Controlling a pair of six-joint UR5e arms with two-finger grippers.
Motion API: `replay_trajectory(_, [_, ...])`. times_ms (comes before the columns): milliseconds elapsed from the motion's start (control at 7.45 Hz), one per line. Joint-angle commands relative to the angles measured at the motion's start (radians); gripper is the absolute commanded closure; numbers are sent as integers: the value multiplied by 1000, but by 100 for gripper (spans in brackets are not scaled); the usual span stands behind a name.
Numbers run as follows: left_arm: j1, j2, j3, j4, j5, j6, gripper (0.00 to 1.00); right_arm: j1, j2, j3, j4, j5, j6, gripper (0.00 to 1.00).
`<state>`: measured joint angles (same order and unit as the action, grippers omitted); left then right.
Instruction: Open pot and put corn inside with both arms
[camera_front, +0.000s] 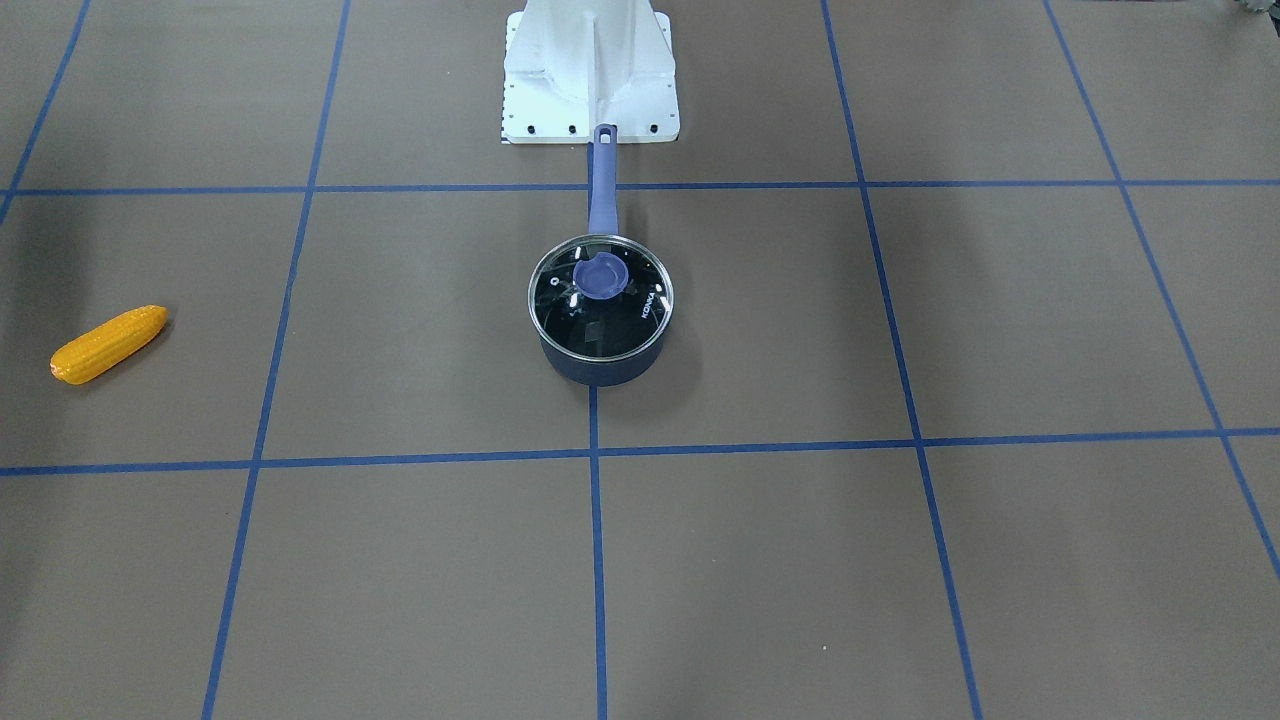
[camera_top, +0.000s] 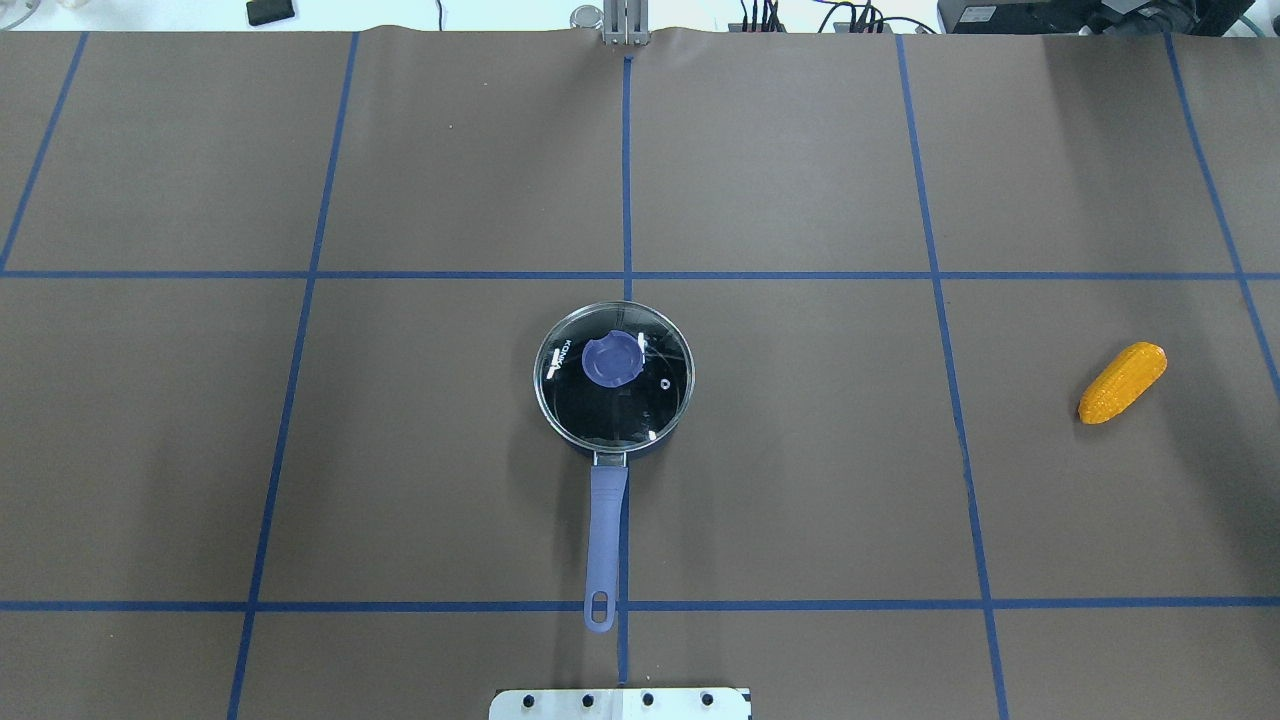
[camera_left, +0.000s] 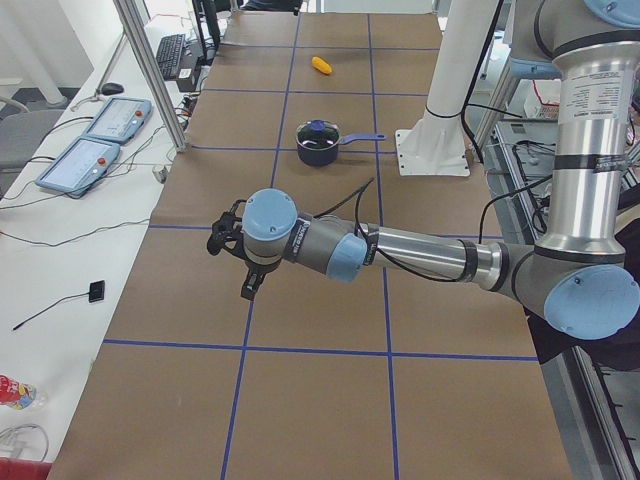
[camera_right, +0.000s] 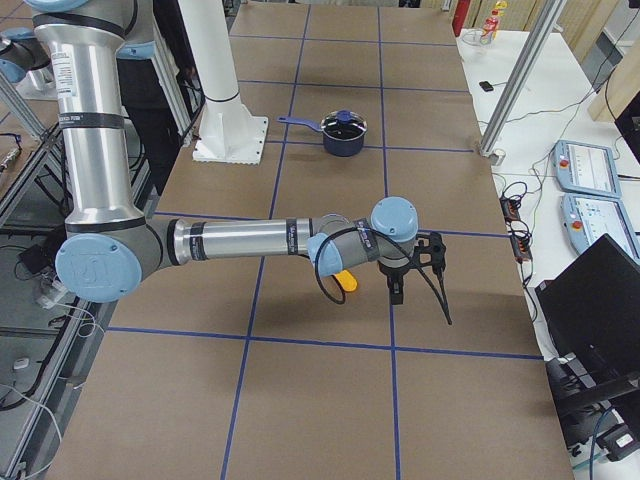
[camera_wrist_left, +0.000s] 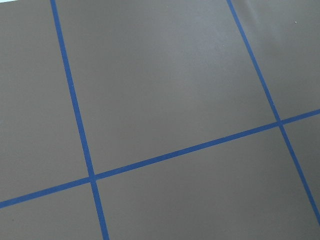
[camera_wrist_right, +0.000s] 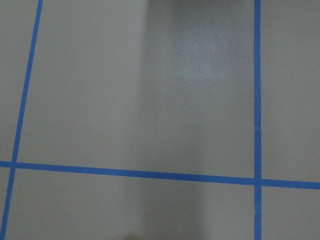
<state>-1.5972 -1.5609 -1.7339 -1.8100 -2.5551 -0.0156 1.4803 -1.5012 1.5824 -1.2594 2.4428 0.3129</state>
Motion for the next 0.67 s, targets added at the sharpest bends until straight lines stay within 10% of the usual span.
replay_trajectory(0, [0,-4,-3,-3,0,-20,2,0,1,-1,-2,1,0,0])
replay_trajectory(537, [2,-13,-6,1,1,-21,2,0,-10,1,-14,2,0,0])
